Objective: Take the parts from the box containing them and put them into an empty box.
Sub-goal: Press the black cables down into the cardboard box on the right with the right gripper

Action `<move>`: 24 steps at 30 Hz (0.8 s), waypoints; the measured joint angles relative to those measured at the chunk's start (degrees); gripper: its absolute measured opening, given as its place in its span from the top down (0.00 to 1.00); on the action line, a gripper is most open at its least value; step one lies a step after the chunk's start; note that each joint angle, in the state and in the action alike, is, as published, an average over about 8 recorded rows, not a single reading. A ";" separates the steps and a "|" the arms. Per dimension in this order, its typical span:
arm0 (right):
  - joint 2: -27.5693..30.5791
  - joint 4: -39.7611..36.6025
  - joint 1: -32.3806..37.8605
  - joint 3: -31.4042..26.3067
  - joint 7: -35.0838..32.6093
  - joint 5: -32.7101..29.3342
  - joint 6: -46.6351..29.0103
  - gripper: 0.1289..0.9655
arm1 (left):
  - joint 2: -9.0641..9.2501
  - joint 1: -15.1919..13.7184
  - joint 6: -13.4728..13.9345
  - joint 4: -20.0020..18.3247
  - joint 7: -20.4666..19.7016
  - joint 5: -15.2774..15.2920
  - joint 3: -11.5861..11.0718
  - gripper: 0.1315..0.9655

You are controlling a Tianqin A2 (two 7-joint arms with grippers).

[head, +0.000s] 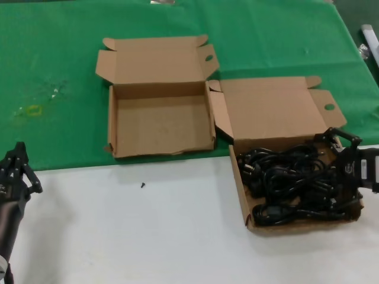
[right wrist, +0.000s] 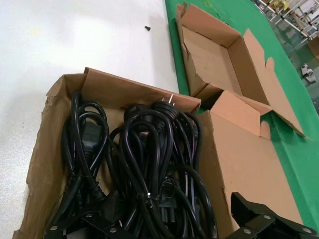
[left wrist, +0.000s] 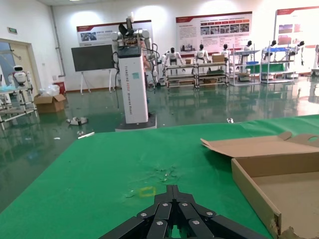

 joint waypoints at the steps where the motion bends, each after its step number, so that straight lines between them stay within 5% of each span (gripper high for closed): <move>1: -0.16 -0.23 0.18 -0.09 -0.12 -0.12 0.02 0.13 | 0.00 0.00 0.00 0.00 0.00 0.00 0.00 0.99; 14: -1.31 -1.55 1.52 -0.46 -0.61 -0.84 0.38 0.44 | 0.00 0.00 0.00 0.00 0.00 0.01 0.00 0.99; 18: -1.36 -1.58 1.55 -0.43 -0.59 -0.90 0.45 0.44 | 0.00 0.00 0.00 0.00 0.00 0.01 0.00 0.99; 24: -0.95 -0.96 1.19 -0.35 -0.02 -0.90 0.36 0.63 | 0.00 0.00 0.00 0.00 0.00 0.01 0.00 0.99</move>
